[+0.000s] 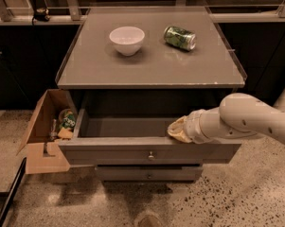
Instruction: Open top drawer
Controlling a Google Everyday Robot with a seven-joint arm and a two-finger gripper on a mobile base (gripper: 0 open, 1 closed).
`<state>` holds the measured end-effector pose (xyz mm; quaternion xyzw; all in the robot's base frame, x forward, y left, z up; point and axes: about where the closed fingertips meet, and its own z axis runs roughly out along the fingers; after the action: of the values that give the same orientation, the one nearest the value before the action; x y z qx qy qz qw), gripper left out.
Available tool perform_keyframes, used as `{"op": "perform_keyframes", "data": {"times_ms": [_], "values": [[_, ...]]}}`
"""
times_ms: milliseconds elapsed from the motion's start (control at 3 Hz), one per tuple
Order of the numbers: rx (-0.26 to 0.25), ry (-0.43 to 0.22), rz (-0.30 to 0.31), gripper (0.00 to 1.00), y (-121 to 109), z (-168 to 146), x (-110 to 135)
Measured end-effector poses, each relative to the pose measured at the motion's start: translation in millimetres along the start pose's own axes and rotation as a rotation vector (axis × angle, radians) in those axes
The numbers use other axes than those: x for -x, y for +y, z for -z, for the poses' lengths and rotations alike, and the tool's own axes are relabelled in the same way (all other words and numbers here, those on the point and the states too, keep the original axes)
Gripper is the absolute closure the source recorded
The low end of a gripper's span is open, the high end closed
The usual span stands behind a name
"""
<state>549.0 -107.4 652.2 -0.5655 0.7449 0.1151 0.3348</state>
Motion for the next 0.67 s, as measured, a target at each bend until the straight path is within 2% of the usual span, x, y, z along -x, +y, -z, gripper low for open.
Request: {"op": "perform_keyframes", "data": {"times_ms": [667], "values": [[0.009, 0.0, -0.009, 1.0, 8.1, 1.9, -1.7]]}}
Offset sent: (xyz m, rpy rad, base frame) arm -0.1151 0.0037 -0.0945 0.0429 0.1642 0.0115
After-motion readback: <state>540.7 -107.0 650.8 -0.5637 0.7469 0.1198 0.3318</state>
